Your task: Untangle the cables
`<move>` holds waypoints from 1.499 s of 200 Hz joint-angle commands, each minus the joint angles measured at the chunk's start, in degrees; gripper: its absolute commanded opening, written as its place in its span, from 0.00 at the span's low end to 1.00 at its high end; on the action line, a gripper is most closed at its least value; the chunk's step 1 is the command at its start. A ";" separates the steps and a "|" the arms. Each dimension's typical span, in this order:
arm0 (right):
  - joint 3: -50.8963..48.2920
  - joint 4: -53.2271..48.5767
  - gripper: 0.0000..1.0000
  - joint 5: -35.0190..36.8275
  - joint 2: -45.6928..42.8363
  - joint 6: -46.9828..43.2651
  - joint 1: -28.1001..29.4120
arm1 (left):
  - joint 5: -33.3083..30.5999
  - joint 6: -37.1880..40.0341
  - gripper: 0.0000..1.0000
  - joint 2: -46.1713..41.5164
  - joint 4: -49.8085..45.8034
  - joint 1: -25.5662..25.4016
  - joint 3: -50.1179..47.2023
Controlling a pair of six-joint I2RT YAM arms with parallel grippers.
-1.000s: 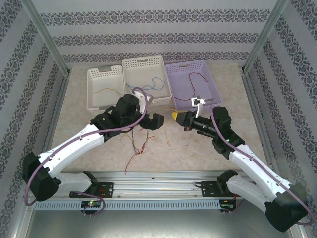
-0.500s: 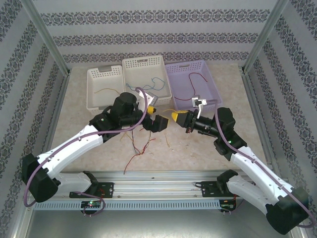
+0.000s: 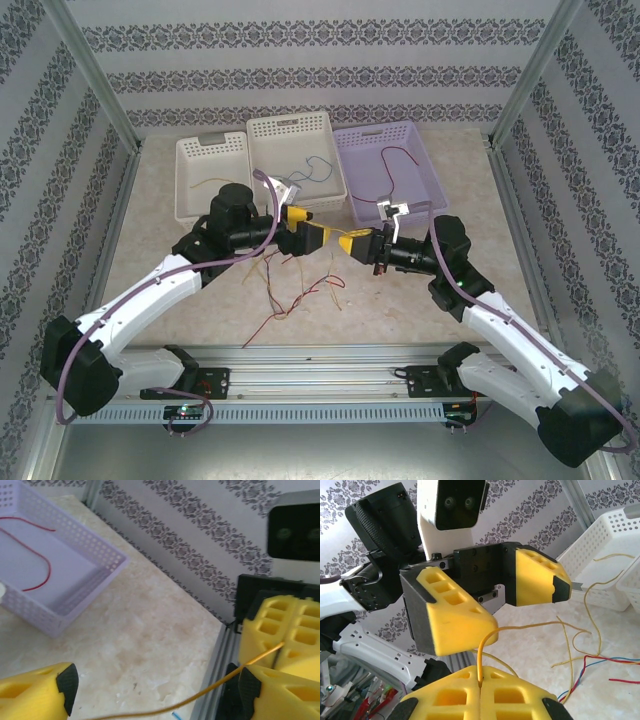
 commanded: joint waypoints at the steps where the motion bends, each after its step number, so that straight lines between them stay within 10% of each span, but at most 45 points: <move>1: 2.05 2.81 0.00 -1.44 0.04 -0.87 0.54 | 6.22 -2.06 0.76 1.02 5.70 0.21 -0.18; 80: 3.54 2.86 0.00 -0.64 1.49 -1.12 0.71 | 8.62 -1.54 0.71 1.69 4.84 0.21 -1.74; 137: 3.86 -2.30 0.00 2.97 1.28 -3.63 0.67 | 5.18 0.81 0.00 0.68 1.27 0.23 0.12; 155: 5.04 -8.27 0.00 7.43 1.53 -6.45 0.63 | 0.42 2.21 0.00 -0.17 -1.74 0.53 1.59; 186: 5.51 -16.83 0.47 15.68 0.37 -10.21 -0.35 | -8.59 0.46 0.00 -0.25 -8.00 4.87 6.24; 209: 3.05 -18.50 0.62 18.11 -1.12 -12.20 -0.43 | -9.45 -3.84 0.00 -1.41 -8.92 11.75 8.48; 300: 4.38 -26.53 0.74 30.11 14.72 -25.72 23.47 | -18.88 1.16 0.00 1.24 -29.53 20.29 38.86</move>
